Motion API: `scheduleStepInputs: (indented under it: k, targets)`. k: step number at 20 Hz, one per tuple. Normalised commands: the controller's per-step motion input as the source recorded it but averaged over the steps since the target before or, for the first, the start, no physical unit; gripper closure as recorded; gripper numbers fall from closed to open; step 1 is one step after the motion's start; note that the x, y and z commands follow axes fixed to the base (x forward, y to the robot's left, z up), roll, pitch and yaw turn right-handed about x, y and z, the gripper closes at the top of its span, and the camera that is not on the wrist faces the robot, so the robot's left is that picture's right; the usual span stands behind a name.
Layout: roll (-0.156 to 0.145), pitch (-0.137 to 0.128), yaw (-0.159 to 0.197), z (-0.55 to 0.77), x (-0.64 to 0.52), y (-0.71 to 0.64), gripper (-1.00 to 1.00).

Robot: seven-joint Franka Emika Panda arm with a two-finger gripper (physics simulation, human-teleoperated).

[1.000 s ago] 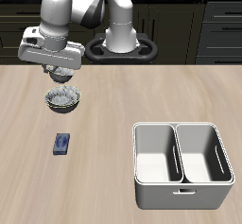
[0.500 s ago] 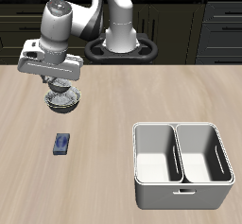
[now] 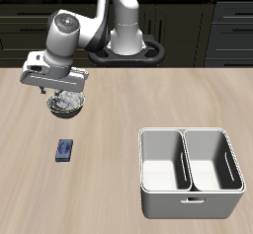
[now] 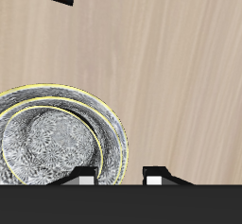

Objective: Stack the middle-sized bowl on the largest bowl and stack the smallest bowl on the middle-sized bowl

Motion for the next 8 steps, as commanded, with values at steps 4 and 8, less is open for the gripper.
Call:
scheduleStepInputs:
  k: [4, 8]
  targets:
    - [0.029, -0.007, 0.009, 0.1, -0.06, 0.1, -1.0]
    - [0.044, -0.074, -0.012, 0.48, -0.25, 0.29, -1.0]
